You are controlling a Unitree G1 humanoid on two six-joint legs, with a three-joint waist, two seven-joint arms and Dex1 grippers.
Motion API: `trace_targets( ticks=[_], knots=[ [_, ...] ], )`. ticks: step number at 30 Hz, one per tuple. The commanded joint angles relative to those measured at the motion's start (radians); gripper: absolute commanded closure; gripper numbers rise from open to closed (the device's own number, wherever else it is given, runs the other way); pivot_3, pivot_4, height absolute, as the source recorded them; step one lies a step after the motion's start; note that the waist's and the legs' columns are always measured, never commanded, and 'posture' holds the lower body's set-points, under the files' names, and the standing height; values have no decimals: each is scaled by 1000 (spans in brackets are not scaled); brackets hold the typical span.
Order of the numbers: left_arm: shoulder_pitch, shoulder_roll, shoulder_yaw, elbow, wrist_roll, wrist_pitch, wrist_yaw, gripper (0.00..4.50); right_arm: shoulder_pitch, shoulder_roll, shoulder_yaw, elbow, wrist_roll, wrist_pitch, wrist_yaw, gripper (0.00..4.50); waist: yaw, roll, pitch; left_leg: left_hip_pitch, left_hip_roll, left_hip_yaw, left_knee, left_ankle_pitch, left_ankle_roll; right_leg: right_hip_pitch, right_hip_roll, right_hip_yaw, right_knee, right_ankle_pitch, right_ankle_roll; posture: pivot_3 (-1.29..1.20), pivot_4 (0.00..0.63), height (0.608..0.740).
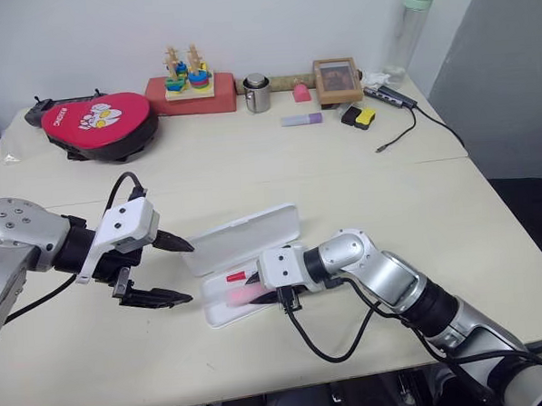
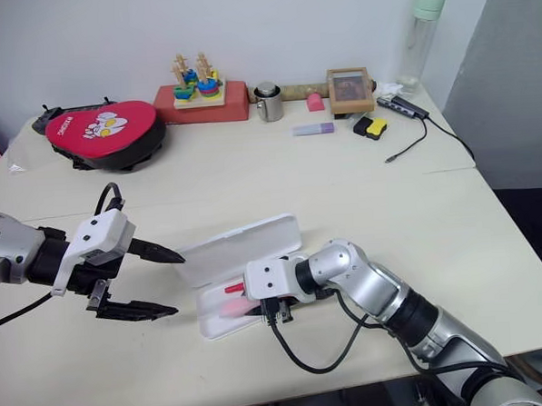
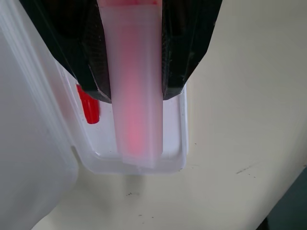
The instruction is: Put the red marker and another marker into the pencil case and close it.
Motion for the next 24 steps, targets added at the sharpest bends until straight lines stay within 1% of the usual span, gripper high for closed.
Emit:
trace_targets(
  ticks=[1,4,6,8,10,18,19,24],
  knots=[
    [4,4,29,-22,-9,5,3,0,0,15,4,11,-16,-36,12,3401,-1,0,0,0,0,0,0,0,0,0,0,0,0,0,0,0,150,740],
    [13,4,34,-21,-4,2,7,0,4,15,3,7,-17,-41,27,3401,-1,0,0,0,0,0,0,0,0,0,0,0,0,1,-1,0,150,740],
    [16,4,36,-21,-3,0,8,0,7,16,2,4,-18,-41,32,2700,-1,0,0,1,0,0,0,0,0,0,0,1,0,1,-1,0,150,740],
    [16,1,34,-20,-2,0,12,0,6,19,-6,-1,-20,-37,26,2458,0,0,0,0,0,0,0,0,0,0,0,0,0,1,-1,0,150,740],
    [16,-4,31,-17,0,-3,17,0,2,21,-20,-10,-15,-22,28,1888,0,0,0,0,0,0,0,0,0,0,0,1,0,1,-1,0,150,740],
    [0,-27,9,1,13,-19,30,0,-36,3,-101,-76,49,82,75,109,1,0,0,0,0,0,0,0,0,0,0,1,0,1,-1,0,150,740],
    [0,-30,7,2,15,-21,32,0,-41,1,-112,-83,56,97,76,49,1,0,0,0,0,0,0,0,0,0,0,0,0,1,-1,0,150,740],
    [-4,-52,5,-2,19,-19,42,0,-55,-38,-163,-130,86,147,89,49,1,0,0,0,0,0,0,0,0,0,0,0,0,1,-1,0,150,740]
  ],
)
